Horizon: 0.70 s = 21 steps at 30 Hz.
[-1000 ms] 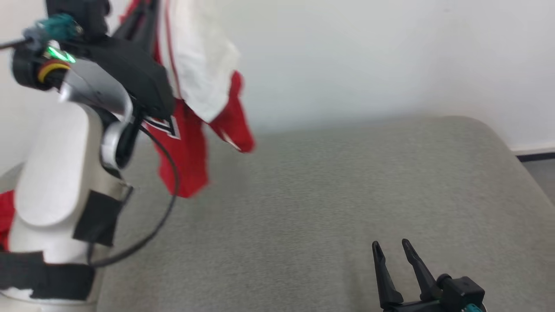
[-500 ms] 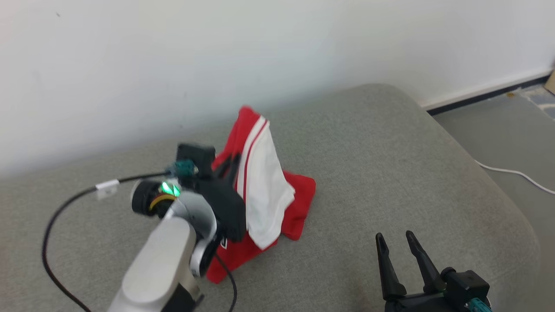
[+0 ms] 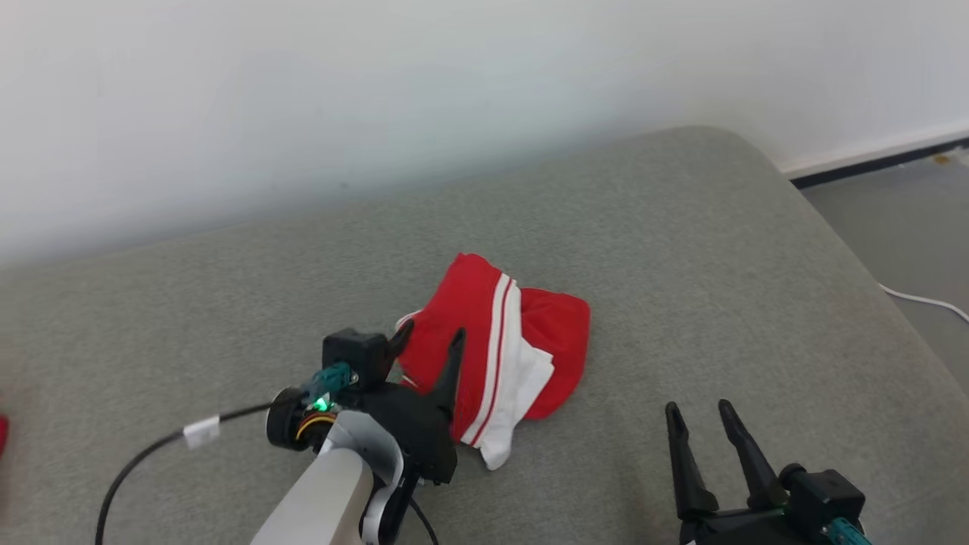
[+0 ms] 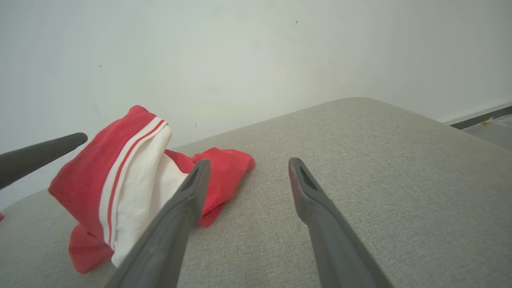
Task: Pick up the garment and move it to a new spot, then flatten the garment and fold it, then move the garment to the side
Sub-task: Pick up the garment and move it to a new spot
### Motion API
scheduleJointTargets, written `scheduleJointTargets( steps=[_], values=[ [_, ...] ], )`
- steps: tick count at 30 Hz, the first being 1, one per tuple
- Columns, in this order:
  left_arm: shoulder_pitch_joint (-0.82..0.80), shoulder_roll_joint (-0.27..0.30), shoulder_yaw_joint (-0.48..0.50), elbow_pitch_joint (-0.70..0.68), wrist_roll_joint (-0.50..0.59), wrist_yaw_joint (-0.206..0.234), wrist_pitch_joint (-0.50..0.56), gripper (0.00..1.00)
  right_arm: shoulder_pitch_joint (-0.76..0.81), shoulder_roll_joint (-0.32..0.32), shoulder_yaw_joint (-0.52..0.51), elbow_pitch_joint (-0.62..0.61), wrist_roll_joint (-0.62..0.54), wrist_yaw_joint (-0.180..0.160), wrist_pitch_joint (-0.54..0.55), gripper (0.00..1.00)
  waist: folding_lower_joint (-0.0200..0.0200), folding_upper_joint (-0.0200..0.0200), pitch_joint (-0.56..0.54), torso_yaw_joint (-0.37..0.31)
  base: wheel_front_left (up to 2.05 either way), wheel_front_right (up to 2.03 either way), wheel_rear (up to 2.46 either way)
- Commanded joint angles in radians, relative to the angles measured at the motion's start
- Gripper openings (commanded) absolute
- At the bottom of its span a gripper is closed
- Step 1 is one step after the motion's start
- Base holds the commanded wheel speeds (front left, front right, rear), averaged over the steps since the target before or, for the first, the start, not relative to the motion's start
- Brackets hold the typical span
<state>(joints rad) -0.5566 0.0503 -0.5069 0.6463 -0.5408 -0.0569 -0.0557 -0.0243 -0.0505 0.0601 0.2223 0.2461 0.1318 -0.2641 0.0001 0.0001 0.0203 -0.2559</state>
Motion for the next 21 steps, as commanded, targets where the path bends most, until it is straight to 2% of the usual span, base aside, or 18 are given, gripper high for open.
scheduleJointTargets(
  steps=[1, 6, 10, 12, 14, 17, 21],
  values=[
    [0.035, 0.001, 0.006, -0.016, 0.005, 0.024, -0.036, 1.00, 0.013, 0.001, -0.007, -0.001, -0.001, -0.002, -0.001, 1.00, -0.0001, -0.0001, -0.021, 0.059, 0.00, 0.00, 0.00],
    [0.137, 0.033, 0.034, -0.100, 0.040, 0.101, -0.163, 1.00, 0.023, 0.001, -0.034, -0.007, -0.020, -0.002, -0.001, 1.00, -0.0001, -0.0001, -0.032, 0.119, 0.00, 0.00, 0.00],
    [0.249, 0.060, 0.089, -0.212, 0.046, 0.127, -0.208, 1.00, 0.032, 0.001, -0.065, -0.012, -0.028, -0.002, -0.001, 1.00, -0.0001, -0.0001, -0.038, 0.159, 0.00, 0.00, 0.00],
    [0.304, 0.068, 0.152, -0.321, 0.085, 0.142, -0.210, 1.00, 0.034, 0.001, -0.078, -0.014, -0.033, -0.002, -0.001, 1.00, -0.0001, -0.0001, -0.039, 0.173, 0.00, 0.00, 0.00],
    [0.394, 0.054, 0.229, -0.419, 0.113, 0.147, -0.209, 1.00, 0.033, 0.001, -0.088, -0.021, -0.033, -0.002, -0.001, 1.00, -0.0001, -0.0001, -0.040, 0.183, 0.00, 0.00, 0.00],
    [0.482, 0.035, 0.333, -0.546, 0.179, 0.128, -0.210, 1.00, 0.036, 0.001, -0.104, -0.029, -0.027, -0.002, -0.001, 1.00, -0.0001, -0.0001, -0.039, 0.190, 0.00, 0.00, 0.00],
    [0.586, 0.020, 0.415, -0.601, 0.273, 0.093, -0.210, 1.00, 0.047, 0.001, -0.114, -0.032, -0.044, -0.002, -0.001, 1.00, -0.0001, -0.0001, -0.042, 0.195, 0.00, 0.00, 0.00]
  ],
)
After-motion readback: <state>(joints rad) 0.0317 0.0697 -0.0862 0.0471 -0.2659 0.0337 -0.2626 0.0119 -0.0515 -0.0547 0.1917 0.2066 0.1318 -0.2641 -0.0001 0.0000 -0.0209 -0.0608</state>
